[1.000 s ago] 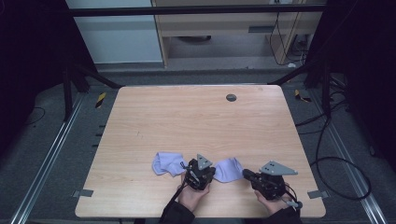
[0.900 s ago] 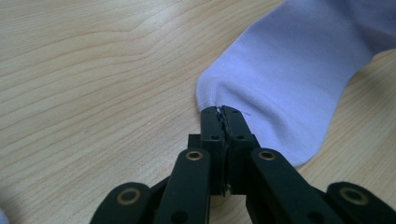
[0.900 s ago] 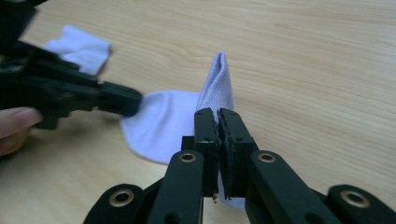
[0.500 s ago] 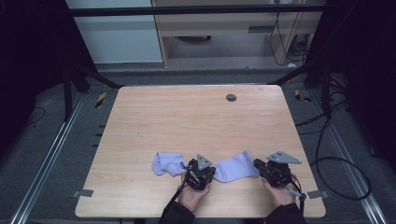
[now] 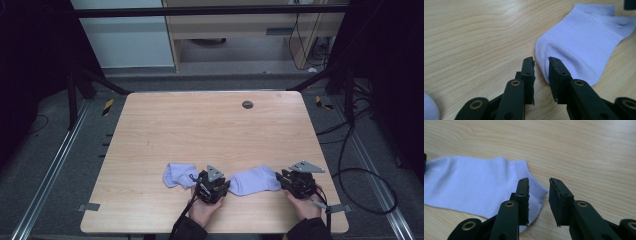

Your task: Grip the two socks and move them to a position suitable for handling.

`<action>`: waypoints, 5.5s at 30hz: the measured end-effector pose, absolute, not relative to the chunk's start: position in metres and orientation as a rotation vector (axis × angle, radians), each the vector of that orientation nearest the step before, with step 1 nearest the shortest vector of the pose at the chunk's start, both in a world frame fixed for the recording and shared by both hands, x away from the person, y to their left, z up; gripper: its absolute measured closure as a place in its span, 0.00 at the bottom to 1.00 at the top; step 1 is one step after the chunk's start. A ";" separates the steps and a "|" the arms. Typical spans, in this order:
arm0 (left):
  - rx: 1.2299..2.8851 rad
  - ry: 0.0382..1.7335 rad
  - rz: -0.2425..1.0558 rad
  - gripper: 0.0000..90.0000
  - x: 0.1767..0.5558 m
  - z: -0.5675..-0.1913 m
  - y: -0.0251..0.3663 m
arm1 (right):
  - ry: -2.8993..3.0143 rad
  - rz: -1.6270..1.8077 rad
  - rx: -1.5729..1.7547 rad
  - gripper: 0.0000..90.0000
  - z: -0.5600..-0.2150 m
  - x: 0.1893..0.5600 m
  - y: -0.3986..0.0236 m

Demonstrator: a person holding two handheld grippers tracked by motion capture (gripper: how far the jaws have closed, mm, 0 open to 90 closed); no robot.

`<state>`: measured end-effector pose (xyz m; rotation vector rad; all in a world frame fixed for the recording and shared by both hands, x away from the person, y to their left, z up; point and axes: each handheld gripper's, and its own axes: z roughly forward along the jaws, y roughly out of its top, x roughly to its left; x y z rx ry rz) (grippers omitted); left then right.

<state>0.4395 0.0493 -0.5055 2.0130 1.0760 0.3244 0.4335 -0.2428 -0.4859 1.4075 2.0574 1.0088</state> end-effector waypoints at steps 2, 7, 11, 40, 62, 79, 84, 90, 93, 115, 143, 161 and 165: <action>2.010 1.081 0.321 0.83 0.440 -0.506 0.050 | 2.076 0.982 1.398 0.76 -0.490 0.438 -0.242; 2.019 1.069 0.328 0.91 0.440 -0.506 0.048 | 2.093 0.971 1.419 0.77 -0.496 0.450 -0.244; 2.013 1.067 0.310 0.97 0.440 -0.506 0.047 | 2.131 0.967 1.417 0.88 -0.497 0.451 -0.243; 1.942 1.013 0.464 0.54 0.446 -0.452 0.089 | 2.070 1.147 1.272 0.60 -0.458 0.421 -0.229; 1.950 1.109 0.614 0.41 0.433 -0.429 0.219 | 2.176 1.266 1.117 0.53 -0.439 0.433 -0.164; 1.985 1.229 0.609 0.52 0.436 -0.469 0.251 | 2.341 1.299 0.945 0.53 -0.445 0.441 -0.067; 1.976 1.235 0.583 0.55 0.438 -0.475 0.252 | 2.384 1.285 0.916 0.57 -0.452 0.444 -0.043; 2.006 1.229 0.548 0.58 0.444 -0.484 0.248 | 2.434 1.265 0.905 0.60 -0.465 0.447 -0.019; 2.020 1.220 0.551 0.58 0.445 -0.486 0.244 | 2.461 1.243 0.892 0.62 -0.472 0.448 -0.009; 2.052 1.244 0.444 0.88 0.455 -0.495 0.237 | 2.566 1.128 0.852 0.94 -0.500 0.456 0.025; 2.096 1.205 0.431 0.96 0.452 -0.489 0.235 | 2.210 1.240 1.126 0.97 -0.472 0.510 0.010; 2.019 1.304 0.445 0.74 0.447 -0.486 0.238 | 2.209 1.092 1.206 0.81 -0.489 0.538 -0.013; 2.033 1.319 0.431 0.75 0.448 -0.489 0.234 | 2.230 1.072 1.227 0.82 -0.498 0.541 -0.013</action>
